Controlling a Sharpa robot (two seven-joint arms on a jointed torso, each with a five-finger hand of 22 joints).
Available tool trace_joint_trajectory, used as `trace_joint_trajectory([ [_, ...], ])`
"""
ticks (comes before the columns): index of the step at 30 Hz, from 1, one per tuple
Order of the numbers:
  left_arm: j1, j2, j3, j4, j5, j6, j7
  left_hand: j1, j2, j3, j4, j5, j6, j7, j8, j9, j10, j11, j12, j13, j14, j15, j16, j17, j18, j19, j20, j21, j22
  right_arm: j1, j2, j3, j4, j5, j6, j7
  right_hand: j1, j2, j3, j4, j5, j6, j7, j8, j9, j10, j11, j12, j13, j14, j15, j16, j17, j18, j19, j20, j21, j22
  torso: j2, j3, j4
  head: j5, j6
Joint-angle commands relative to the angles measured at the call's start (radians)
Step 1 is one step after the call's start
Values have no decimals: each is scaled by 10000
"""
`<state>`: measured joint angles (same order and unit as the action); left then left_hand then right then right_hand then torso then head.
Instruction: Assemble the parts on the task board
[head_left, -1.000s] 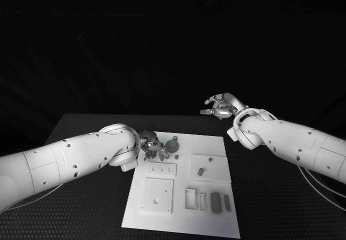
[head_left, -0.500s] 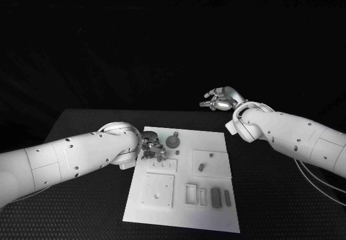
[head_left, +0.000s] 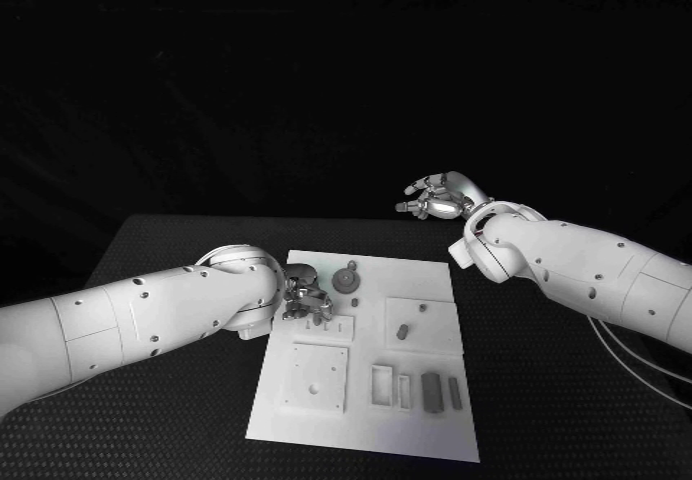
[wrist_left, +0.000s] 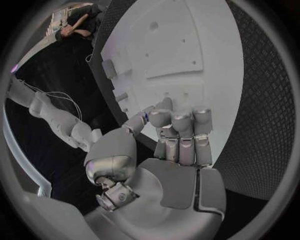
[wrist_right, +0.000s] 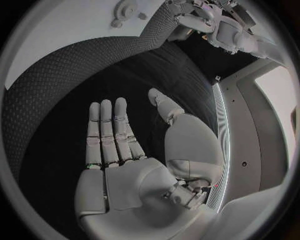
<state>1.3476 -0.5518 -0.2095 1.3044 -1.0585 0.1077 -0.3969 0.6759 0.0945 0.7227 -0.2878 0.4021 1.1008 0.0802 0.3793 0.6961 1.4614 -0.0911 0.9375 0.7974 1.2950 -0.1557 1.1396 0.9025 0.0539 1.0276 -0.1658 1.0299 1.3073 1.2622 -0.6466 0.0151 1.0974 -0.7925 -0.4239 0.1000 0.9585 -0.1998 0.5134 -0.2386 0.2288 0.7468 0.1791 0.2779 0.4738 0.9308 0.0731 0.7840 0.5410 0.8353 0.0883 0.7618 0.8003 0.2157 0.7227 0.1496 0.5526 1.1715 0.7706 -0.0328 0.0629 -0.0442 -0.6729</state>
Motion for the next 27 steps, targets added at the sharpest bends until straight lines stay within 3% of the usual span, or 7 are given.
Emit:
trace_joint_trajectory([
  [1,-30,53,-14,-20,-163,120,13,59,13,291,7,132,1072,-916,71,30,-323,-318,70,-38,231,-490,90,-55,120,-82,-1052,48,-12,4,19,6,24,78,234,122,70,43,-84,8,68,120,335,72,-18,-1891,683,-19,-80,-70,13,1,-40,-86,-109,11,-66,24,3,-8,-8,-3,-28],
  [5,-81,77,-45,-71,-203,163,20,28,31,283,12,220,1117,-934,100,34,-321,-335,100,-81,227,-465,149,-123,104,-94,-1042,51,-38,3,50,6,4,78,312,122,80,62,-121,9,148,106,339,92,-55,-1959,716,-16,-275,-195,58,0,-147,-92,-197,50,-157,49,5,-4,-7,-11,-60],
  [7,-95,91,-64,-102,-211,155,38,5,34,289,14,248,1137,-941,116,36,-320,-342,117,-102,222,-457,178,-157,92,-102,-1028,14,-59,3,59,6,-7,84,343,138,58,96,-112,-4,173,101,334,120,-84,-2152,803,-236,-605,-495,174,-247,-406,-152,-495,117,-417,-12,5,-1,-11,-10,-68],
  [8,-104,98,-77,-124,-219,156,40,-8,39,289,18,259,1154,-946,128,38,-319,-347,127,-114,220,-452,195,-177,87,-98,-1023,-1,-68,3,66,6,-14,98,370,146,79,104,-60,-60,181,75,339,147,-129,-2124,914,-508,-1083,-558,327,-558,-809,-177,-726,201,-770,-170,5,-1,-11,-10,-68],
  [12,-109,96,-81,-140,-219,167,53,-33,54,296,11,317,1177,-956,149,41,-323,-357,149,-142,212,-445,232,-223,79,-88,-1016,-28,-85,3,69,6,-15,118,405,153,54,144,-75,-73,195,55,319,212,-220,-2081,984,-988,-1990,-657,453,-1042,-1465,-188,-931,348,-1245,-358,1,-3,-16,-25,-79],
  [27,-111,158,-82,-204,-218,481,16,-64,93,328,-9,460,1187,-967,174,38,-334,-368,198,-204,193,-428,318,-324,69,-71,-1008,-64,-97,3,78,6,-5,119,402,149,93,151,-137,-63,198,57,322,260,-301,-1940,991,-1064,-2475,-709,521,-1167,-1779,-176,-1002,418,-1451,-359,-5,0,-8,-26,-91],
])
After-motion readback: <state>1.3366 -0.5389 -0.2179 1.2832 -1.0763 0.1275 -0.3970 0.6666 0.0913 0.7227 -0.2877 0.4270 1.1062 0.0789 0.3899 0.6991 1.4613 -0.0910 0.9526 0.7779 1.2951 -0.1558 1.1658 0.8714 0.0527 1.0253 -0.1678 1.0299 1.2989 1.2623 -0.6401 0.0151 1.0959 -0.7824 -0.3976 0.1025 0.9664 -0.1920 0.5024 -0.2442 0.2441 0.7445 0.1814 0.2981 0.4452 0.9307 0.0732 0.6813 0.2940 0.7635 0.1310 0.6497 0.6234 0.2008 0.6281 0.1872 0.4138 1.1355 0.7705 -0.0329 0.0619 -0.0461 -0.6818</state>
